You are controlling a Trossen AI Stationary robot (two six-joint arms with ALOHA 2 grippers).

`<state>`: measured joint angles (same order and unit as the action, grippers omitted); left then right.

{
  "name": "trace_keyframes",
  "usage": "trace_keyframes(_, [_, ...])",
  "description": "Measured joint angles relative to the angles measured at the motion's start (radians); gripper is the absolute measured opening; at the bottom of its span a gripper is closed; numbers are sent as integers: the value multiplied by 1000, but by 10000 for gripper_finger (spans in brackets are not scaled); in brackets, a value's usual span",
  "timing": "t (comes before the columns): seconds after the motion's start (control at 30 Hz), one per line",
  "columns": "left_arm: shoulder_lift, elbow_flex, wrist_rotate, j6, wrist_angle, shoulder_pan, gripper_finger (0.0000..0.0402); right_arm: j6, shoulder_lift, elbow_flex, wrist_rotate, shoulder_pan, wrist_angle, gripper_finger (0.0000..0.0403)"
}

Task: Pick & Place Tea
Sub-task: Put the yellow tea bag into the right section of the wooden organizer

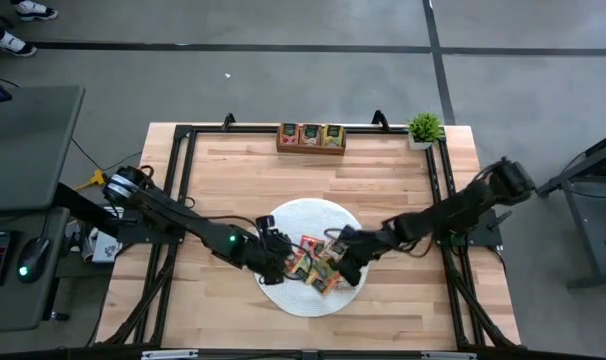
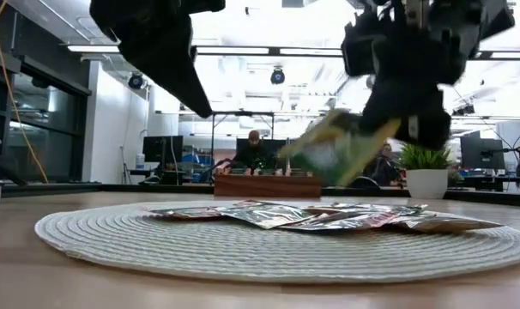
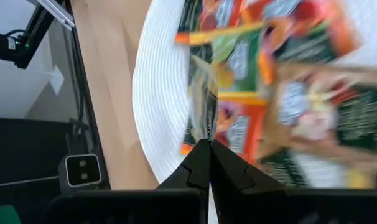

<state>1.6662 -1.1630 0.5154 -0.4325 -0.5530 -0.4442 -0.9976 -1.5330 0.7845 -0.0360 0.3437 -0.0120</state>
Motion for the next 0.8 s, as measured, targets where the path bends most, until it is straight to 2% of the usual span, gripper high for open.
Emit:
trace_keyframes(0.1, [-20,5,18,-1,-61,0,177,75,114,0,0,-42,130,0])
trace_keyframes(0.17, [-33,18,24,-9,-41,0,177,129,191,5,-1,-81,235,0])
trace_keyframes(0.33, [-60,80,36,-68,-5,11,177,343,317,131,5,-217,586,0])
trace_keyframes(0.5, [-89,150,14,-70,90,42,177,669,310,328,4,-386,851,0])
trace_keyframes(0.67, [-118,230,-51,-29,262,92,177,1003,244,489,7,-557,987,0])
trace_keyframes(0.8, [-164,294,-88,-16,375,131,177,1198,162,578,8,-683,1044,0])
